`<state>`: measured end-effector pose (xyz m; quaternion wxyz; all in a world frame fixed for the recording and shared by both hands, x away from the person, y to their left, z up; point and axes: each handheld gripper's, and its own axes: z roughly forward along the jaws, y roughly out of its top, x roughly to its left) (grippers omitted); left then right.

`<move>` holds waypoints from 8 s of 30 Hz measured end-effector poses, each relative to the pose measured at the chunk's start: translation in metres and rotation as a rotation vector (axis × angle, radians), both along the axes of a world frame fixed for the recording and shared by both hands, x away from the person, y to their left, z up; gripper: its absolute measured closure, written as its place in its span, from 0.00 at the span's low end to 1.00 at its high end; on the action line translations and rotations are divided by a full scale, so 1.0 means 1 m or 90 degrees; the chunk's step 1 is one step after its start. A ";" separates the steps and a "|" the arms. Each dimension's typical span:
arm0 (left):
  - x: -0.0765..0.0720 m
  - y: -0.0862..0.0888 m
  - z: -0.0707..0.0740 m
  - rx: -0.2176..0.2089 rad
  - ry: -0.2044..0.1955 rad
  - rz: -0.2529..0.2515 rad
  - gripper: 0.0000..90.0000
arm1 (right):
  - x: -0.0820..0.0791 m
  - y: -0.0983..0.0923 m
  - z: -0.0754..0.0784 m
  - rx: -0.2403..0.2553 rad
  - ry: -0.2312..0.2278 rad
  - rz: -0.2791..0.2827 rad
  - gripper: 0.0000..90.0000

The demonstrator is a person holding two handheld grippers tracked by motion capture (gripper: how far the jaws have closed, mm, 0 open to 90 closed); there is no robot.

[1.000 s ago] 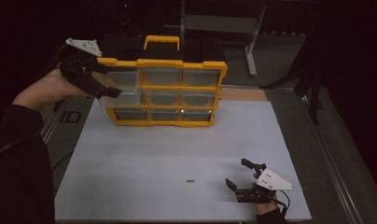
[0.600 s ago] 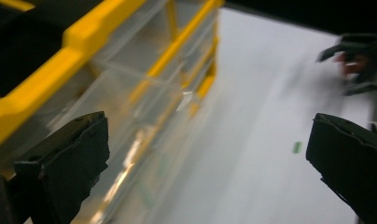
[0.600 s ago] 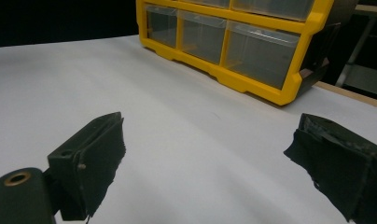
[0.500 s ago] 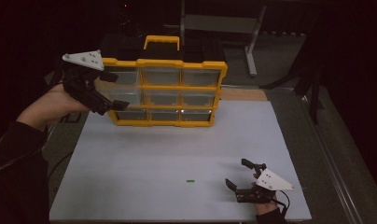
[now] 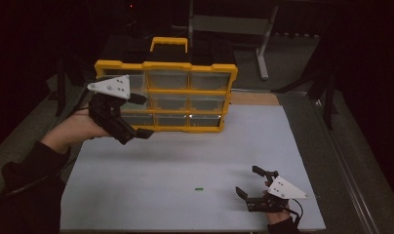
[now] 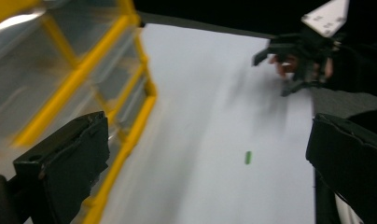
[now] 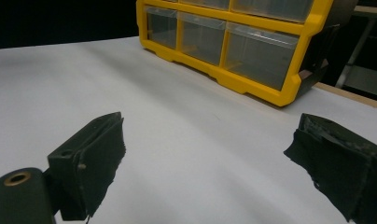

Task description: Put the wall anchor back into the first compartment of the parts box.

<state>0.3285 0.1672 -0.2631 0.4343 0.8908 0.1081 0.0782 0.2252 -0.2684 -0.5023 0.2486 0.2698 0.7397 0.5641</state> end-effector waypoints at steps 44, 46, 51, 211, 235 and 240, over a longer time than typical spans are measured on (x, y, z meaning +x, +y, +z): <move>-0.045 -0.100 -0.188 -0.007 0.134 -0.103 0.00 | 0.000 0.000 0.000 -0.003 0.000 0.002 0.10; -0.045 -0.100 -0.192 -0.007 0.129 -0.102 0.00 | 0.000 0.000 0.000 -0.005 -0.001 0.002 0.10; -0.045 -0.105 -0.213 -0.019 0.103 -0.102 0.05 | 0.000 0.000 0.000 -0.005 0.000 0.003 0.10; 0.070 0.083 0.041 -0.015 -0.063 0.172 0.92 | 0.001 0.002 -0.002 -0.008 0.007 0.009 0.10; 0.054 0.078 0.028 -0.061 -0.030 0.224 0.00 | 0.000 0.002 -0.002 -0.011 0.008 0.008 0.10; 0.041 0.074 0.022 -0.048 -0.047 0.229 0.00 | 0.000 0.002 -0.002 -0.010 0.008 0.006 0.10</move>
